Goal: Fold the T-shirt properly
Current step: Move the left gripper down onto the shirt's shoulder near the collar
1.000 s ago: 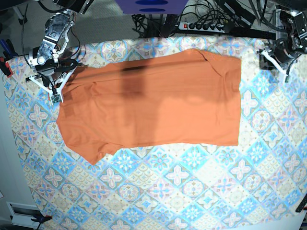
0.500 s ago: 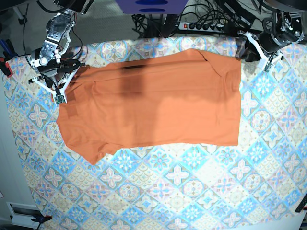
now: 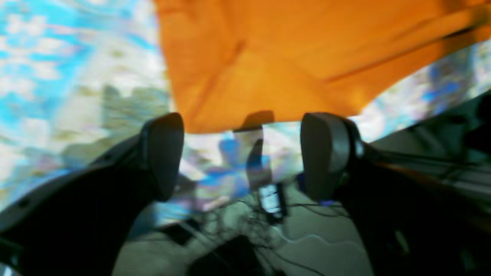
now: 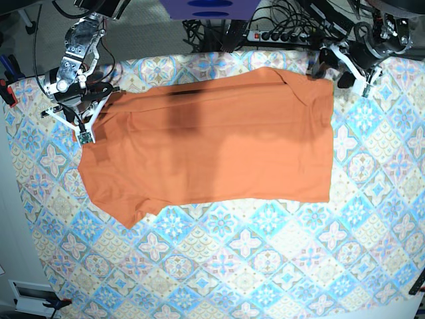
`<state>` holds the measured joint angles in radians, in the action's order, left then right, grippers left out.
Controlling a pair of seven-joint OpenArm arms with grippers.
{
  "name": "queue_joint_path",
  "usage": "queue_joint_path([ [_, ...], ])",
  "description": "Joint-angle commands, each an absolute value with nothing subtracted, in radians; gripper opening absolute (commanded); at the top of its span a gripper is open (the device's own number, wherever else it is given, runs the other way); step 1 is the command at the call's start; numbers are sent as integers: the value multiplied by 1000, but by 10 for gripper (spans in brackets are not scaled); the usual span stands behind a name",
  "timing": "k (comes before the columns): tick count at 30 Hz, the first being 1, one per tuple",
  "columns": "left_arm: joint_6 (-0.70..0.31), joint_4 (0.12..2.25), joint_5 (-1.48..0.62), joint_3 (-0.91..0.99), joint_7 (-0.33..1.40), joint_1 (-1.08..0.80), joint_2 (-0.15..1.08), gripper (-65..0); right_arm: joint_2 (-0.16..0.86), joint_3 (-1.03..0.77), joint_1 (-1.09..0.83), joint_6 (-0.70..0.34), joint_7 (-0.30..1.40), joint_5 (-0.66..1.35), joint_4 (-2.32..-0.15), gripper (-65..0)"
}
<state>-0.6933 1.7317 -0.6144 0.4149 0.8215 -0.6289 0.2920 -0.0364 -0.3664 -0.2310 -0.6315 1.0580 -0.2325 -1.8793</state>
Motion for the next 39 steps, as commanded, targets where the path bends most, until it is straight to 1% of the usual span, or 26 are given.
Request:
queue_joint_path([
  [1,-698,1741,-645,420,828,-615,285,-198,-30,-366,-226,-630,1044,-232,-1894,-640],
  [4,-698,1696,-670,421,898,-596,217,-198,-30,-366,-228,-630,1044,-234,-1894,-640],
  [7,-698,1649,-687,424,898,-576,168,-199,-28,-366,-229,-630,1044,-242,-1894,-640],
  [11,-698,1606,-716,426,866,-570,168,-199,-28,-364,-229,-630,1044,-312,-1894,-639],
  [16,-698,1603,-717,426,829,-570,170,-199,-28,-302,-229,-630,1040,-421,-1894,-639],
  [26,-698,1601,-714,424,829,-506,137,-199,-33,-271,-223,-630,1044,-429,-1894,-639],
  [31,-698,1544,-710,420,834,-467,134,-200,-33,-271,-223,-630,1044,-429,-1894,-639],
  [32,-698,1535,-710,420,834,-464,134,-209,-33,-271,-223,-630,1044,-429,-1894,-639],
  [34,-698,1527,-708,420,834,-463,134,-268,-31,-275,-223,-630,1041,-429,-1894,-639],
  [37,-698,1527,-708,420,834,-463,142,-442,-30,-277,-223,-630,1040,-429,-1894,-639],
  [39,-698,1527,-707,420,834,-461,150,-532,-30,-275,-223,-630,1040,-429,-1894,-639],
])
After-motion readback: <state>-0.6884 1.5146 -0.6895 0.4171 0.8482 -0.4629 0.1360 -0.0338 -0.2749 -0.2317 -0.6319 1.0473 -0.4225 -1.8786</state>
